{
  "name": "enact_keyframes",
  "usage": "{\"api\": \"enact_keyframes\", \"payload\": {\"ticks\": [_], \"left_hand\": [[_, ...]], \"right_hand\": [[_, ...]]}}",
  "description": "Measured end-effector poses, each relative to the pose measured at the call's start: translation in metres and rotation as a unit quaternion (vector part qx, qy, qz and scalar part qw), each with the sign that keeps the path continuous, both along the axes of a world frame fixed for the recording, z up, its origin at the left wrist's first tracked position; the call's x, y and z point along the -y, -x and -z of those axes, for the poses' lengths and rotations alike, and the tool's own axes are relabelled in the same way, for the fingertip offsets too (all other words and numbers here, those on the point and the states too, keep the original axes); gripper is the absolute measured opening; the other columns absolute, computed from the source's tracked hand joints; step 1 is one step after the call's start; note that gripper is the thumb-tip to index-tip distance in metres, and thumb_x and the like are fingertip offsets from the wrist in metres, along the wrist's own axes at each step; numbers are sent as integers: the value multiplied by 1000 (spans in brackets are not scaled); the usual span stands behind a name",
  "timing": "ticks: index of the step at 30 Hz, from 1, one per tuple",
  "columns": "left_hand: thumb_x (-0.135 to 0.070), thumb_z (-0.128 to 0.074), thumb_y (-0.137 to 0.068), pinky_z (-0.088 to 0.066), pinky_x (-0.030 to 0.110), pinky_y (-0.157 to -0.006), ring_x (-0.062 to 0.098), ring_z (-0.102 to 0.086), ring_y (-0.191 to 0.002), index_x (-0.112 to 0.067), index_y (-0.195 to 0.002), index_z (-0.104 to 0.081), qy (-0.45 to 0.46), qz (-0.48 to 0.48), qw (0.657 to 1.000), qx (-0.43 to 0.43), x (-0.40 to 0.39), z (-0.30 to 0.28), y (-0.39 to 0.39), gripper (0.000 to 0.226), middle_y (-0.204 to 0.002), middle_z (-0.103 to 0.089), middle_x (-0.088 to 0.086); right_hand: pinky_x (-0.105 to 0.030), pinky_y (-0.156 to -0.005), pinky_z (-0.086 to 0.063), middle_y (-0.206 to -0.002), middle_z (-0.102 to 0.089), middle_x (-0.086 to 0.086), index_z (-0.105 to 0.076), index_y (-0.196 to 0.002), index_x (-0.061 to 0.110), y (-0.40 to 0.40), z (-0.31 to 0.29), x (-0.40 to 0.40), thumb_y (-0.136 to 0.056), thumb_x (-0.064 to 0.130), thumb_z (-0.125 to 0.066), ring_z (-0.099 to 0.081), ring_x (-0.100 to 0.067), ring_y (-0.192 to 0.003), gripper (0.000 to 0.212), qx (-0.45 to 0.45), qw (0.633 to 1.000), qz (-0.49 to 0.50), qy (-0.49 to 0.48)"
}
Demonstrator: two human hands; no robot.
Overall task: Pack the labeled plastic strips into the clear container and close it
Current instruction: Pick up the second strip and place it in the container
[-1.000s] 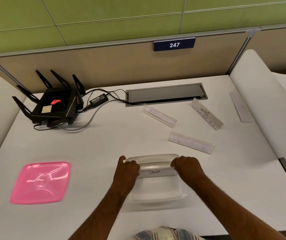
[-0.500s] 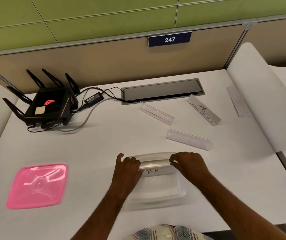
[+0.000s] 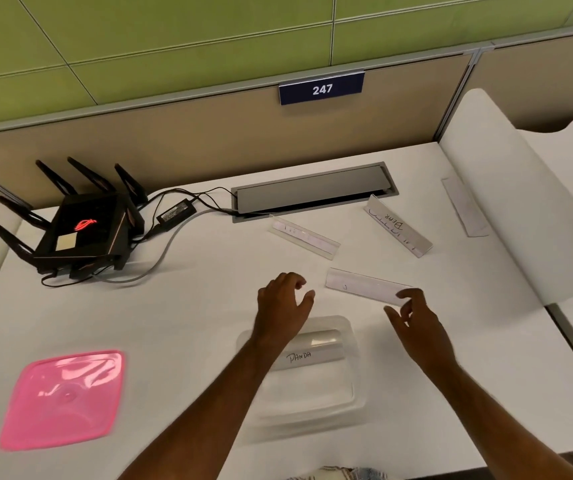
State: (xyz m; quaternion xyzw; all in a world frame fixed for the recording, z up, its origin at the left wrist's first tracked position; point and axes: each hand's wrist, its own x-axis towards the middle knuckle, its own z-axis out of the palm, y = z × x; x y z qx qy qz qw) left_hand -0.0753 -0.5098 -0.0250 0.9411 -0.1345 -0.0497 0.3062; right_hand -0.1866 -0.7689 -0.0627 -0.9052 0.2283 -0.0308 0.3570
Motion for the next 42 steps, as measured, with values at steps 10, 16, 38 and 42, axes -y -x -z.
{"api": "enact_keyframes", "payload": {"ticks": [10,16,38,42], "left_hand": [[-44,-62,-92,-45,36,-100,28,-52,-130,-15,-141,-44,-44,60,976,-207,58,14,-36,59,-141,-56,8],[-43,-63,-92,-45,35,-102,25,-52,-129,-16,-142,-42,-32,50,966,-250,73,30,-40,60,-142,-55,6],[-41,-70,-88,-41,30,-105,13,-48,-132,-25,-148,-37,62,7,967,-246,64,21,-34,71,-147,-49,-7],[-39,-74,-86,-41,27,-103,12,-48,-131,-27,-150,-36,86,-4,970,-228,53,9,-27,75,-146,-50,-8]], "right_hand": [[-40,-65,-55,-81,-62,10,-33,-125,32,-1,43,36,-91,38,-71,-63,-8,-75,51,-69,992,86,-68],[-36,-67,-51,-85,-64,8,-36,-111,35,-12,47,36,-93,38,-69,-63,-12,-83,38,-66,986,104,-115],[-31,-55,-48,-71,-70,3,-49,-86,28,-18,22,36,-100,43,-59,-62,-14,-53,23,21,979,109,-174],[-30,-55,-45,-66,-68,0,-54,-85,26,-19,10,35,-99,39,-62,-56,-12,-49,21,46,977,92,-188]]}}
